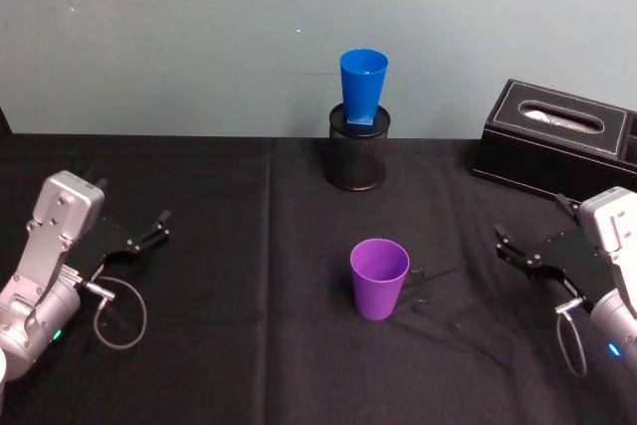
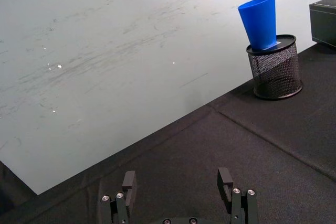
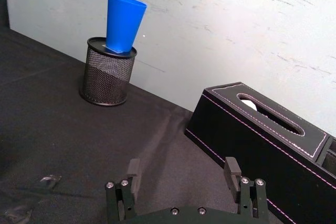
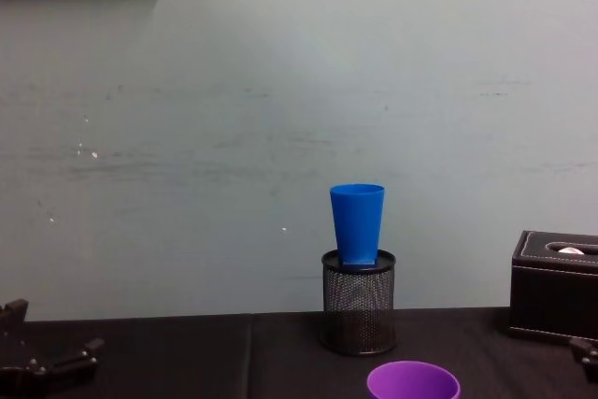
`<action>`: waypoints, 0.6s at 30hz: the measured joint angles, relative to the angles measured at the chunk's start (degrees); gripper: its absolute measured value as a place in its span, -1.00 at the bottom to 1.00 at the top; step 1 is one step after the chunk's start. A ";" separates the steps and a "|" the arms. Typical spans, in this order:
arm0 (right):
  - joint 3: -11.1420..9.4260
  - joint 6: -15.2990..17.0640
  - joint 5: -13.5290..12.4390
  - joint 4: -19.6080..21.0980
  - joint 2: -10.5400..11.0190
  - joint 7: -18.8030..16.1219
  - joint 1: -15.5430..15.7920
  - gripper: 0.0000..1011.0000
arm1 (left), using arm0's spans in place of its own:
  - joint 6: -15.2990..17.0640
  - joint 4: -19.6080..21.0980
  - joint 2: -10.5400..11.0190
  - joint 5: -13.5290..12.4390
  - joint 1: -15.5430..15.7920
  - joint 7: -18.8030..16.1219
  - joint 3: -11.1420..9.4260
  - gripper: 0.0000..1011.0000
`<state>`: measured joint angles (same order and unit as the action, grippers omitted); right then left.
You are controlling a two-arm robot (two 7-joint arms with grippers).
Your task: Pick up one cup with a gripper and tap it against the other cup.
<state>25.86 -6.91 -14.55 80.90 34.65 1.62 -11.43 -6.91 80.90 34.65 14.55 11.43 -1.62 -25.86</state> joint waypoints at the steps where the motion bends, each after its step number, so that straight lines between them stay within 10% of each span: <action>1: 0.00 0.00 0.00 0.00 0.00 0.00 0.00 0.98 | 0.00 0.00 0.00 0.00 0.00 0.00 0.00 1.00; 18: 0.00 0.00 0.00 0.00 0.00 0.00 0.00 0.98 | 0.00 0.00 0.00 0.00 0.00 0.00 0.00 1.00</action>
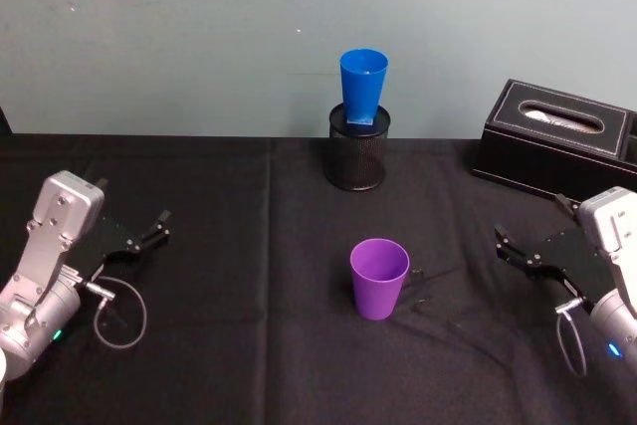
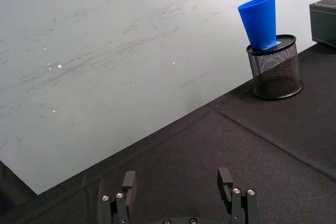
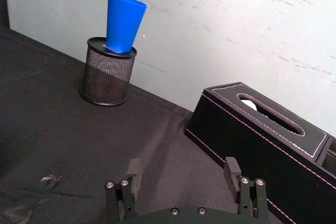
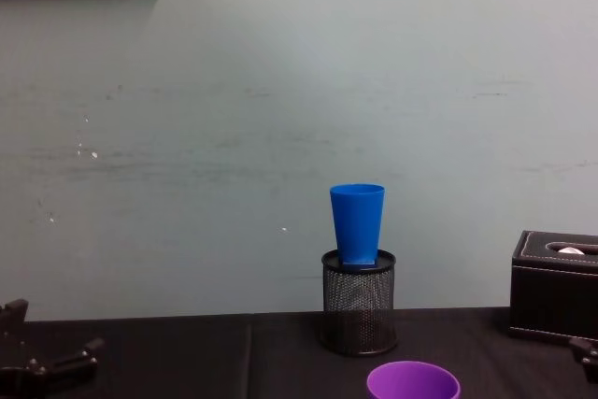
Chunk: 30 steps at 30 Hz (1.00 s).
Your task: Pick up one cup with a gripper and tap it against the other cup.
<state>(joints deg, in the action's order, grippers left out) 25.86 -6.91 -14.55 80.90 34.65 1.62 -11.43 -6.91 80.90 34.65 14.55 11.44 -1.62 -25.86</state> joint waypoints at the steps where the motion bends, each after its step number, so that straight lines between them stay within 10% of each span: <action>1: 0.00 0.00 0.00 0.00 0.00 0.00 0.00 0.98 | 0.00 0.00 0.00 0.00 0.00 0.00 0.00 1.00; 30: 0.00 0.00 0.00 0.00 0.00 0.00 0.00 0.98 | 0.00 0.00 0.00 0.00 -0.01 0.00 0.00 1.00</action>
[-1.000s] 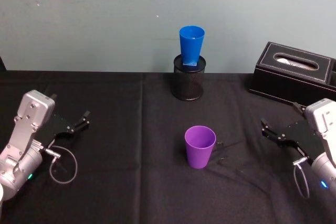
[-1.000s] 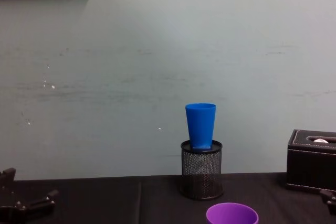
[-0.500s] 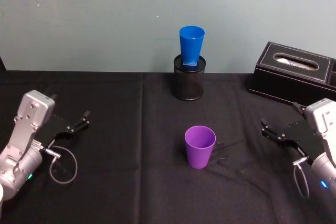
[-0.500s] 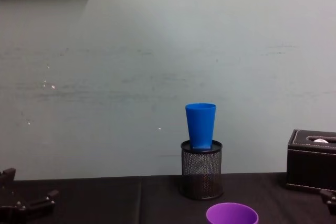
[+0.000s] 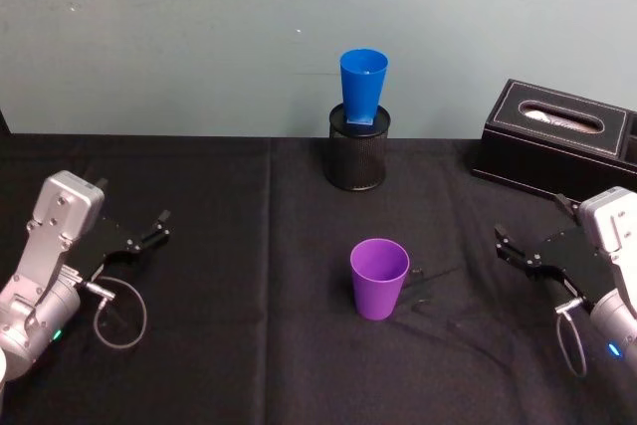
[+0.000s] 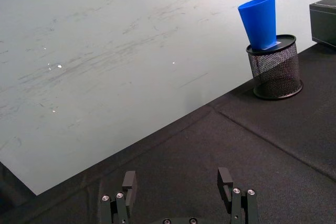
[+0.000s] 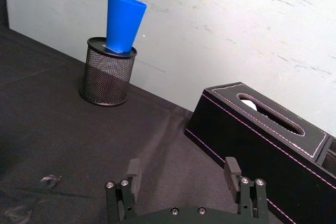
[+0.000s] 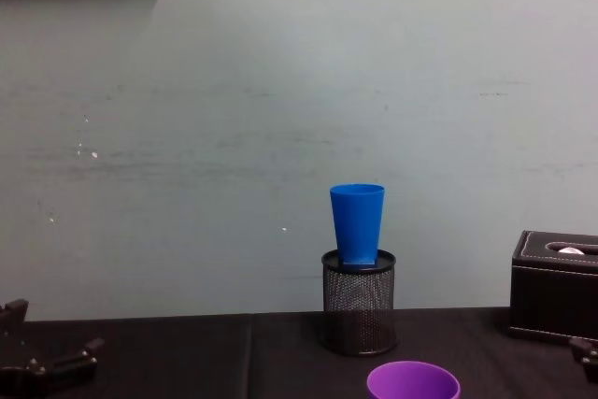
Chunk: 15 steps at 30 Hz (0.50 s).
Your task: Pick up one cup with a gripper and tap it against the other cup.
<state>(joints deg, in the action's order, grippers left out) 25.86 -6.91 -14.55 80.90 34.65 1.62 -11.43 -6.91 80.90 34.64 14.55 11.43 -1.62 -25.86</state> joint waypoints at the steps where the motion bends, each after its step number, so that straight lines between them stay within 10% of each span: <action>1: 0.00 0.00 0.00 0.00 0.00 0.00 0.00 0.98 | 0.00 0.00 0.00 0.00 0.00 0.00 0.00 1.00; 15: -1.84 -1.86 -1.83 1.46 -0.06 -3.01 1.13 0.98 | 0.00 0.00 0.00 0.00 0.00 0.00 0.00 1.00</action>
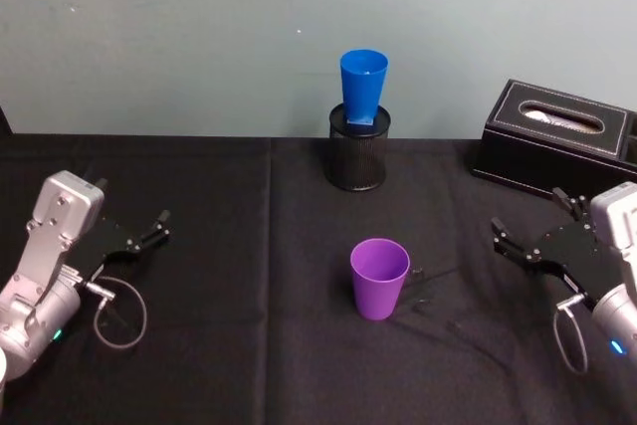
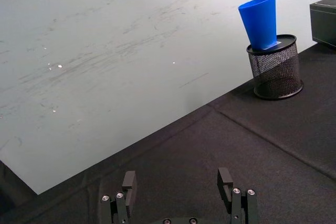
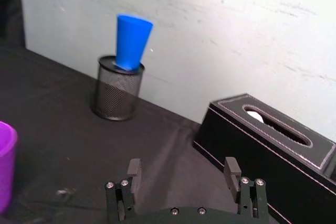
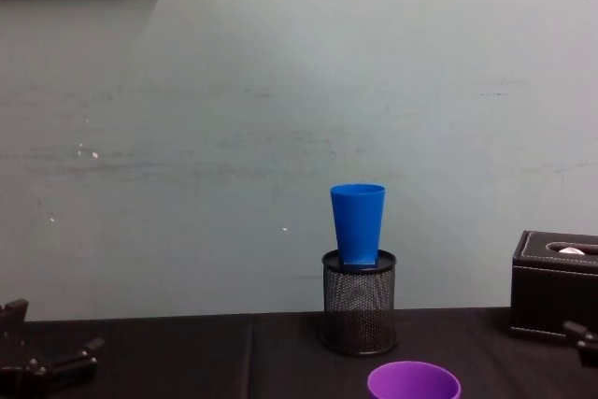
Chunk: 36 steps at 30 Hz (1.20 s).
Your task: Pick up one cup with a gripper and tap it against the other cup.
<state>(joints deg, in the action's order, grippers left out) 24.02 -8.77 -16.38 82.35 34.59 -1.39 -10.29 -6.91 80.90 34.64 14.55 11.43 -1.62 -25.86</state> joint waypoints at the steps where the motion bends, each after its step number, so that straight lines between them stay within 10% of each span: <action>1: 0.00 0.00 0.00 0.00 0.00 0.00 0.00 0.98 | 0.00 0.00 0.00 0.00 0.00 0.00 0.00 1.00; 9: -2.68 -1.92 -5.56 3.78 2.40 -7.78 3.07 0.98 | 0.00 0.00 0.00 0.00 0.00 0.00 0.00 1.00; 19: -2.50 -4.72 -12.41 5.11 7.11 -25.71 5.40 0.98 | 0.00 0.00 0.00 0.00 0.00 0.00 0.00 1.00; 36: 1.12 -1.54 -11.53 2.31 3.88 -34.19 3.53 0.98 | 0.00 0.00 0.00 0.00 0.00 0.00 0.00 1.00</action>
<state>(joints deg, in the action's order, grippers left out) 25.14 -10.31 -27.91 84.66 38.46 -35.57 -6.77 -6.91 80.90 34.65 14.55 11.43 -1.62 -25.86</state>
